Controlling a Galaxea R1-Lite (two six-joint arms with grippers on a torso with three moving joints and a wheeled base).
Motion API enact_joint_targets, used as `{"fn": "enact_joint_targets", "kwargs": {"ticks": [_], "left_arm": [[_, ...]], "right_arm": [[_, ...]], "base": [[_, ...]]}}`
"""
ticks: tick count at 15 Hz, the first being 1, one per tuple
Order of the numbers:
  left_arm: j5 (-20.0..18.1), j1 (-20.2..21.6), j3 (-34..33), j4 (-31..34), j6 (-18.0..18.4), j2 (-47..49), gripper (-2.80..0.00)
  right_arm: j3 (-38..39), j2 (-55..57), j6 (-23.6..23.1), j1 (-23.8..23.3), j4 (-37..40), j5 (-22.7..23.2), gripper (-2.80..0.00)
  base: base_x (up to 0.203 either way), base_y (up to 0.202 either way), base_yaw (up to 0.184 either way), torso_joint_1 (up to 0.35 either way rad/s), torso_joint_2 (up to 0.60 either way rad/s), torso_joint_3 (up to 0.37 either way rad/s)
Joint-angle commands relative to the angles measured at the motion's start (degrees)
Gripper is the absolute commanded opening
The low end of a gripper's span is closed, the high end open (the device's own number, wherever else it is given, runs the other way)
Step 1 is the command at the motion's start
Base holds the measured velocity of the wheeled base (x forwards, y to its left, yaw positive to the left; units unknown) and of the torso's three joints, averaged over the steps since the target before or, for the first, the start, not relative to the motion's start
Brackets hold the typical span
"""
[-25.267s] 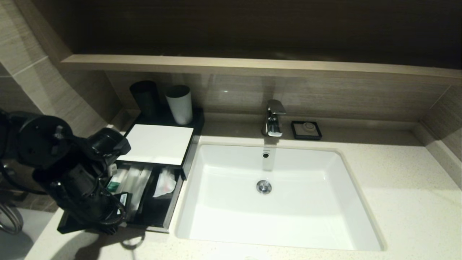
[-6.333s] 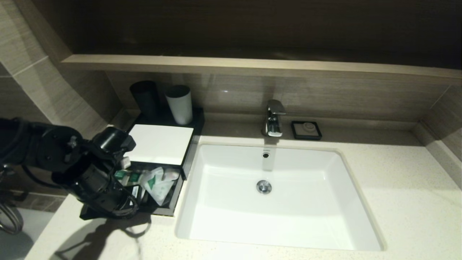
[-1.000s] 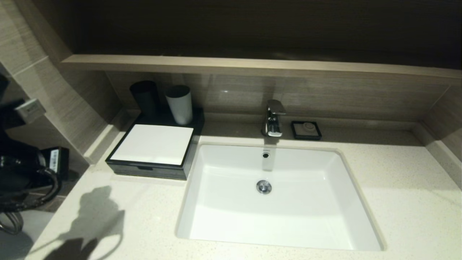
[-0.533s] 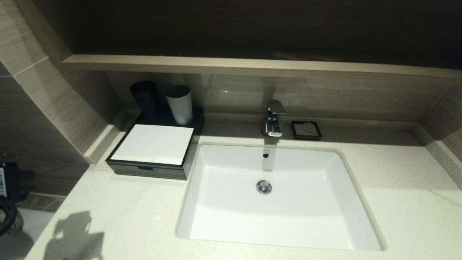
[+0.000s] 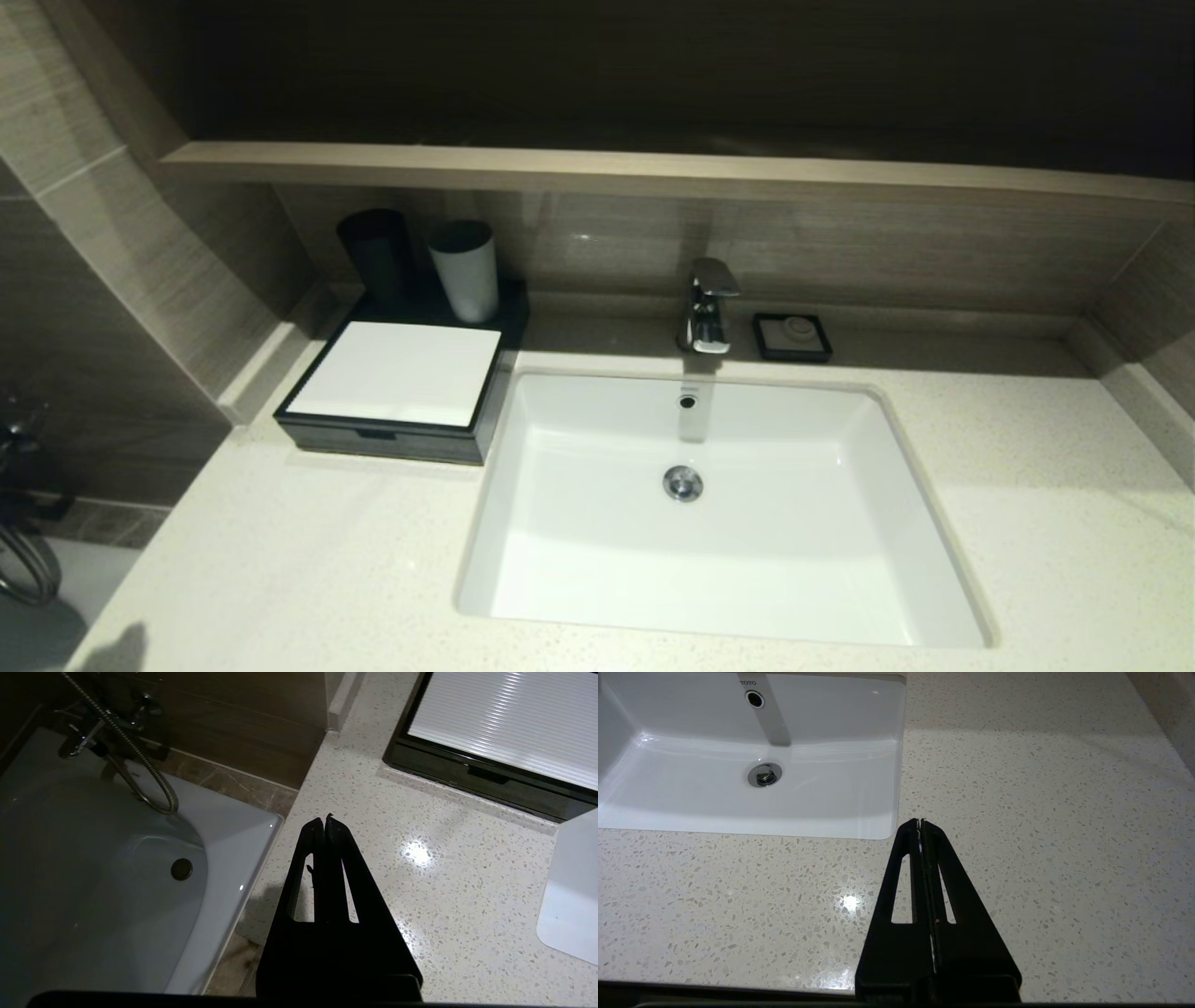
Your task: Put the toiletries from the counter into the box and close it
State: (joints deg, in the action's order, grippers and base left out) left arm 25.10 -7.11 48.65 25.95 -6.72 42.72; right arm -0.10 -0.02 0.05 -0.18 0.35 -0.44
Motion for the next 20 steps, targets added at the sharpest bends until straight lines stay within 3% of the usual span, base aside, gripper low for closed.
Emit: {"fn": "enact_joint_targets", "kwargs": {"ticks": [1,6,9,13,17,20], "left_arm": [[3.02,0.07,0.11,0.93,0.28,-4.45,-2.80],[7.66,1.60,-0.82,2.08,0.39,-9.07,-2.80],[7.84,4.63,-0.82,4.04,1.01,-12.39,-2.80],[7.72,5.44,-1.25,4.17,2.17,-17.44,-2.80],[5.91,6.14,-5.70,2.20,3.97,-22.76,-2.80],[0.67,6.14,-8.34,0.44,4.08,-26.36,-2.80]], "right_arm": [[0.01,-0.06,0.04,0.01,0.00,0.00,-2.80],[0.01,-0.06,0.04,0.01,0.00,0.00,-2.80],[0.01,-0.06,0.01,0.01,0.00,0.00,-2.80],[0.01,-0.06,0.04,0.01,0.00,0.00,-2.80],[0.01,-0.06,-0.05,0.01,0.00,0.00,-2.80],[0.01,-0.06,-0.05,0.01,0.00,0.00,-2.80]], "base": [[0.000,0.000,0.000,0.000,0.00,0.000],[0.000,0.000,0.000,0.000,0.00,0.000],[0.000,0.000,0.000,0.000,0.00,0.000],[0.000,0.000,0.000,0.000,0.00,0.000],[0.000,0.000,0.000,0.000,0.00,0.000],[0.000,0.000,0.000,0.000,0.00,0.000]]}}
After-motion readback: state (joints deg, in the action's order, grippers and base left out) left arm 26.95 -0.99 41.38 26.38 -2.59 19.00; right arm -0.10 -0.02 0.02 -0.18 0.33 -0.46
